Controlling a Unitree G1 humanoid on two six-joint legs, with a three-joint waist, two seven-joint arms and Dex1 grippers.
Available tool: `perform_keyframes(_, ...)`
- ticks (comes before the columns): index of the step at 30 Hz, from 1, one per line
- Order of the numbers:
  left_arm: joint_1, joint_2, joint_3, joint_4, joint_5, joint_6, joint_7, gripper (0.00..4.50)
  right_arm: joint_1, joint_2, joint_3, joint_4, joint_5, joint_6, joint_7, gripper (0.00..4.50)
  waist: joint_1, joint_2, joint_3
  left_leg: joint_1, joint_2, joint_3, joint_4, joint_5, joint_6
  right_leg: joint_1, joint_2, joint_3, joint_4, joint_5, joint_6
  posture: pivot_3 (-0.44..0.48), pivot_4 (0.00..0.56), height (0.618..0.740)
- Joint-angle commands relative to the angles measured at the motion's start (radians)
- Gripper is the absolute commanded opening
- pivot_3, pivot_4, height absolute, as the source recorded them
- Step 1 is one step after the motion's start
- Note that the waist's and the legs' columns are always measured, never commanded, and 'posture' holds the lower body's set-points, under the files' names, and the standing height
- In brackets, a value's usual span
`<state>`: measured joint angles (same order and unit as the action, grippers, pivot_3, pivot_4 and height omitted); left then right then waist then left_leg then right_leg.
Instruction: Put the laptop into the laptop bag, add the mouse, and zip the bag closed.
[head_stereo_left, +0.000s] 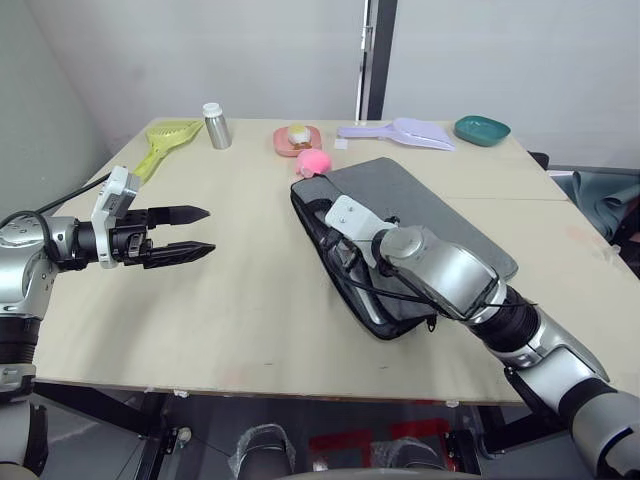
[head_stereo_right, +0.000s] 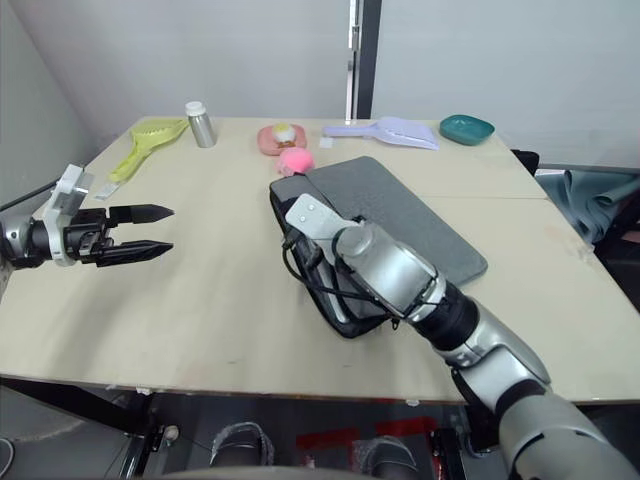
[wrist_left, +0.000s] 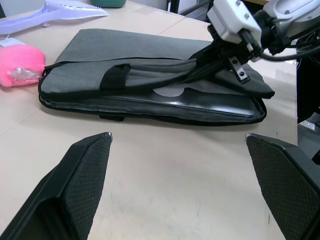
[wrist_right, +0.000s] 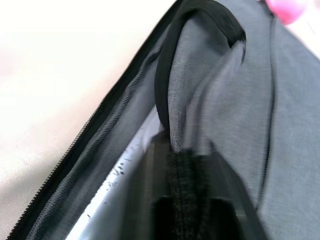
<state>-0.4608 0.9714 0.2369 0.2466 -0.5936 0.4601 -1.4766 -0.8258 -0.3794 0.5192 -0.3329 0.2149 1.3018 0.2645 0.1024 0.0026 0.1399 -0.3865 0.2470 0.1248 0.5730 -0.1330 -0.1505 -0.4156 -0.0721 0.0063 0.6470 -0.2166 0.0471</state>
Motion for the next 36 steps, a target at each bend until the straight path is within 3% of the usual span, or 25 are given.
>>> perform_keyframes(1,-0.024,-0.002,0.026,0.016,-0.010,-0.017,-0.003,4.50,0.029,0.004,-0.083,-0.114,0.068,-0.010,0.079,0.05,-0.001,0.000,0.000,0.000,0.000,0.000,0.000,0.000,0.000,0.000,0.000,0.000,0.000,0.000,0.000,0.000,0.150,0.740)
perform_keyframes(6,-0.058,-0.013,0.005,0.060,0.006,-0.027,-0.014,4.50,0.092,-0.080,-0.118,-0.159,0.137,-0.118,0.239,0.05,-0.002,0.000,0.000,-0.001,0.001,0.000,0.000,0.000,0.000,0.000,0.001,-0.001,0.000,0.000,0.000,0.000,0.150,0.740)
perform_keyframes(10,-0.092,-0.014,-0.009,0.095,0.017,-0.032,-0.026,4.50,0.160,-0.229,-0.028,-0.163,0.078,-0.376,0.413,0.05,0.000,0.000,0.000,0.000,0.001,0.000,0.000,0.000,0.000,0.000,0.001,0.000,0.000,0.000,0.000,0.000,0.150,0.740)
perform_keyframes(14,-0.114,0.001,-0.014,0.127,0.027,-0.028,-0.041,4.50,0.182,-0.356,0.034,-0.062,-0.036,-0.646,0.565,0.05,-0.005,0.000,0.000,0.001,0.001,0.000,0.001,0.000,0.001,0.001,0.001,0.001,0.000,0.000,-0.001,0.000,0.150,0.740)
perform_keyframes(19,-0.107,0.023,-0.013,0.152,0.040,-0.023,-0.052,4.50,0.128,-0.339,0.007,0.077,-0.100,-0.710,0.605,0.05,-0.012,-0.001,-0.001,0.002,0.001,0.000,0.003,-0.002,0.003,0.001,0.001,0.002,0.002,0.000,-0.001,0.000,0.150,0.740)
perform_keyframes(21,-0.099,0.028,-0.011,0.153,0.045,-0.022,-0.056,4.50,0.120,-0.333,-0.034,0.066,-0.025,-0.611,0.657,0.79,-0.010,-0.001,-0.001,0.002,0.001,0.000,0.004,-0.002,0.004,0.002,0.001,0.002,0.002,0.000,-0.001,0.000,0.150,0.740)
perform_keyframes(28,-0.095,0.030,-0.023,0.184,0.064,-0.005,-0.060,4.50,0.197,-0.440,-0.363,-0.148,0.380,-0.293,0.806,3.15,0.010,-0.001,0.000,-0.002,0.000,-0.001,0.004,-0.004,0.010,0.001,0.000,0.001,0.000,0.000,-0.002,0.000,0.150,0.740)
perform_keyframes(30,-0.148,0.004,-0.042,0.237,0.066,0.051,-0.034,4.50,0.277,-0.489,-0.535,-0.208,0.482,-0.213,0.801,3.83,0.013,-0.001,0.000,-0.002,0.001,-0.001,0.004,-0.004,0.010,0.001,0.000,0.001,0.000,-0.001,-0.002,0.000,0.150,0.740)
perform_keyframes(33,-0.279,-0.078,-0.101,0.386,0.096,0.135,0.011,4.50,0.443,-0.532,-0.850,-0.268,0.566,-0.124,0.742,3.83,0.047,-0.001,-0.001,-0.003,0.000,-0.001,0.005,-0.004,0.010,0.002,-0.001,0.000,0.000,-0.001,-0.003,0.000,0.150,0.740)
perform_keyframes(36,-0.394,-0.155,-0.161,0.541,0.165,0.147,0.029,4.50,0.580,-0.512,-1.057,-0.317,0.622,-0.070,0.674,3.83,0.054,-0.002,-0.001,0.000,-0.001,0.001,0.007,-0.004,0.011,0.004,-0.003,0.003,0.001,-0.001,-0.002,0.000,0.150,0.740)
